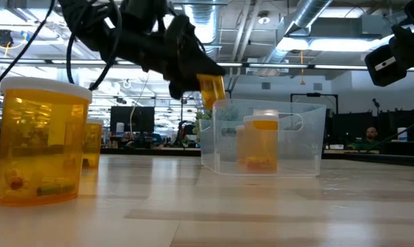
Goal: Pick and place pill bottles into a basket
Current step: Put the orange pill bottle into the transparent bin
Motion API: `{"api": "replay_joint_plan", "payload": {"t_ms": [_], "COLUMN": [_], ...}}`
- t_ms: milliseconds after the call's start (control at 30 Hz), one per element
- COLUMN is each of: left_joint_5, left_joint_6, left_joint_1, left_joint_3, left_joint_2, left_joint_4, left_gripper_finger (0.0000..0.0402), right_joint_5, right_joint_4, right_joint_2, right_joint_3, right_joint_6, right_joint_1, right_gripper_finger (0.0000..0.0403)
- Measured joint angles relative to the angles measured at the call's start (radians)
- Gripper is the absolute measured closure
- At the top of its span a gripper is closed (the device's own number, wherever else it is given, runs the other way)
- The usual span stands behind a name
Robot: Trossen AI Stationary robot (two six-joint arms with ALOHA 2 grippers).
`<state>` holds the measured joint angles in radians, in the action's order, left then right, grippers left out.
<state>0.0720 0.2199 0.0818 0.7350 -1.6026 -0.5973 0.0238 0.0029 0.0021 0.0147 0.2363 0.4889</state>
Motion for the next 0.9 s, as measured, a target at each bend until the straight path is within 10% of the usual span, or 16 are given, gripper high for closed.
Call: {"api": "replay_joint_plan", "payload": {"t_ms": [900], "left_joint_5": [-0.093], "left_joint_6": [-0.227], "left_joint_1": [-0.02], "left_joint_3": [0.087], "left_joint_2": [-0.167], "left_joint_4": [0.123], "left_gripper_finger": [0.0192], "right_joint_5": [0.001], "right_joint_4": [-0.003], "right_joint_2": [0.0], "right_joint_3": [0.0], "right_joint_6": [0.0], "right_joint_1": [0.0], "right_gripper_finger": [0.0267]}}
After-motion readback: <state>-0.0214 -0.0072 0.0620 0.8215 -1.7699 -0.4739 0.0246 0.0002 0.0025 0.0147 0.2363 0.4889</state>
